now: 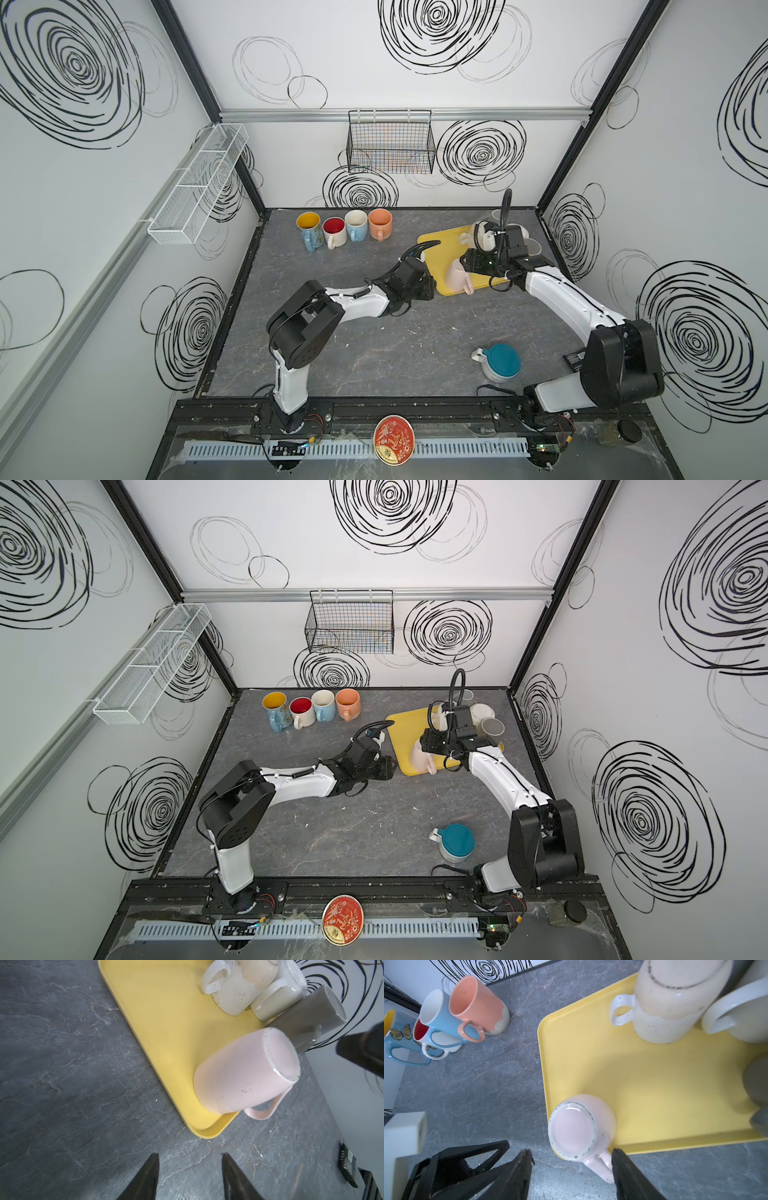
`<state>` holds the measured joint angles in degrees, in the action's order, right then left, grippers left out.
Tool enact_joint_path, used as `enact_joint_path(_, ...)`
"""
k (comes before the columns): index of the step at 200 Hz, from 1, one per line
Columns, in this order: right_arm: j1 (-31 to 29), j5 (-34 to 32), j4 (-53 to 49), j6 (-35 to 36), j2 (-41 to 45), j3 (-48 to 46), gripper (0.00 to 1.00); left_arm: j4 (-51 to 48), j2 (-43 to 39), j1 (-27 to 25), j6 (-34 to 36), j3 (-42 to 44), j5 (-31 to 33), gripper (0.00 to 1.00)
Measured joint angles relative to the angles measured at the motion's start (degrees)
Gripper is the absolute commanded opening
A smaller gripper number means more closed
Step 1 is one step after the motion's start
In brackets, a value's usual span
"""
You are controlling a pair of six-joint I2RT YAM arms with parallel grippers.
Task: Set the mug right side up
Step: 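Lower the right gripper onto the pale pink mug and grasp it, then lift the pale pink mug off the tray with the right gripper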
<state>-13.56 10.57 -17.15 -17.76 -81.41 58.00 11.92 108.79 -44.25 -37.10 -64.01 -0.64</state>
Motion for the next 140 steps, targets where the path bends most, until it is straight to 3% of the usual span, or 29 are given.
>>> enact_joint_path(56, 1.5, 0.6, 1.1, -1.1, 1.1, -7.5, 0.63, 0.2, 0.0, 0.0, 0.0, 1.1, -0.2, 0.52)
enact_joint_path(140, -5.7, -0.9, 1.3, -2.2, -12.7, -2.4, 0.55, 0.2, 0.0, 0.2, 0.0, 2.3, -0.4, 0.52)
